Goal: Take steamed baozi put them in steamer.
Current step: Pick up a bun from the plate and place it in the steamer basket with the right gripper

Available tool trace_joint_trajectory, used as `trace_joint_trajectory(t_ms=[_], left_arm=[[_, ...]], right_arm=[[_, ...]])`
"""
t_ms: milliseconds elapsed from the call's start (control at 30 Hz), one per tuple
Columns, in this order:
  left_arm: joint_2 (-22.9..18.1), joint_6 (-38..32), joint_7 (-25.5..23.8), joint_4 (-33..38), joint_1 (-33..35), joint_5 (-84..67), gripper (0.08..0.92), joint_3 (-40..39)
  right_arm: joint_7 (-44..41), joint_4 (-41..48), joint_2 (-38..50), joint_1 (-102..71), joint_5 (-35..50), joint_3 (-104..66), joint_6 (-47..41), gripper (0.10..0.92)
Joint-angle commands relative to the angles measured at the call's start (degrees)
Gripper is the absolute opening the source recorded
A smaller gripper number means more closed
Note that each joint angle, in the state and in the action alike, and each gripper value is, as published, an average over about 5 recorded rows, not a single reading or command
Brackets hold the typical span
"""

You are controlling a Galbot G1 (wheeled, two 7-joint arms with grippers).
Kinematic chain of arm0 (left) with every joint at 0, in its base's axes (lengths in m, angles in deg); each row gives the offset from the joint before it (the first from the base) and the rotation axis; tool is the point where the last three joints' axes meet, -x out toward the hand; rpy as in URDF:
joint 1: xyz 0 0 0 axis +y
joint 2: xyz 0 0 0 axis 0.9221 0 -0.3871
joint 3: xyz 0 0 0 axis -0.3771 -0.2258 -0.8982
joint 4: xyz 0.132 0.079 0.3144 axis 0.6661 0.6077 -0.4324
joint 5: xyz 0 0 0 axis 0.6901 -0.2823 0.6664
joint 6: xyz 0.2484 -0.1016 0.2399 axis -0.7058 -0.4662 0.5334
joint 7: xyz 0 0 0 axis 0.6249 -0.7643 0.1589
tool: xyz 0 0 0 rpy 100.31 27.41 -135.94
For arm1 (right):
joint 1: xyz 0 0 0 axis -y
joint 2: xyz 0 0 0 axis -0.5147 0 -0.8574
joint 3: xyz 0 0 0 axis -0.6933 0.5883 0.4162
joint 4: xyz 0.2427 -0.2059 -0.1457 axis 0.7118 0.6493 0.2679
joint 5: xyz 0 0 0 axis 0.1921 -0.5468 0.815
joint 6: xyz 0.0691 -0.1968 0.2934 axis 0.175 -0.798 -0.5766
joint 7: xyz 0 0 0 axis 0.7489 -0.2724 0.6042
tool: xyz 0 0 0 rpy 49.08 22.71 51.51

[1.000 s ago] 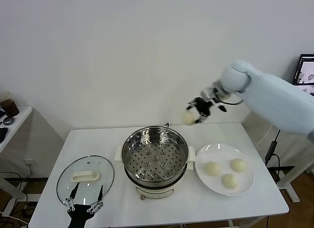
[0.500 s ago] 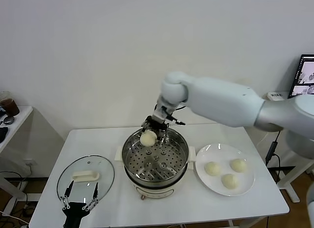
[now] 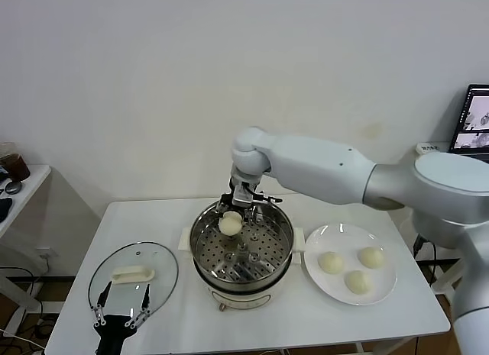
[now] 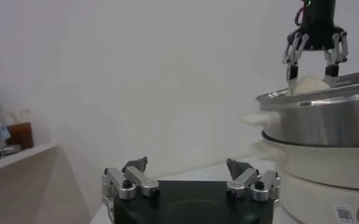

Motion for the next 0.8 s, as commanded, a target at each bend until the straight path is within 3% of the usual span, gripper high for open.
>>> trace_joint_trajectory(t_ms=[33,333,667,800], left_arm=[[0.01,-0.02,-0.01,-0.04,-0.03,-0.01,0.823,0.07],[-0.07,-0.17,-0.03,-0.41,-0.27,0.09,0.823,-0.03],[-0.21,-0.37,0.04,-0.30,0.05,0.18,0.823,0.16],[-0.26,-0.36,0.03,-0.07,0.15,0.18,0.823,0.18]], right_arm=[[0.68,3.65,-1.23,-1.30,-5.24,-0.42,2.96,0.594],[0.84,6.67,-2.11,-2.43,-5.41,-1.42,3.33,0.602],[1.37,6.80,-1.13,-2.85,-1.80,-1.84,2.34,0.804],[-0.83,1.22,2.32,0.69,4.58,-1.48,-1.89,0.821]])
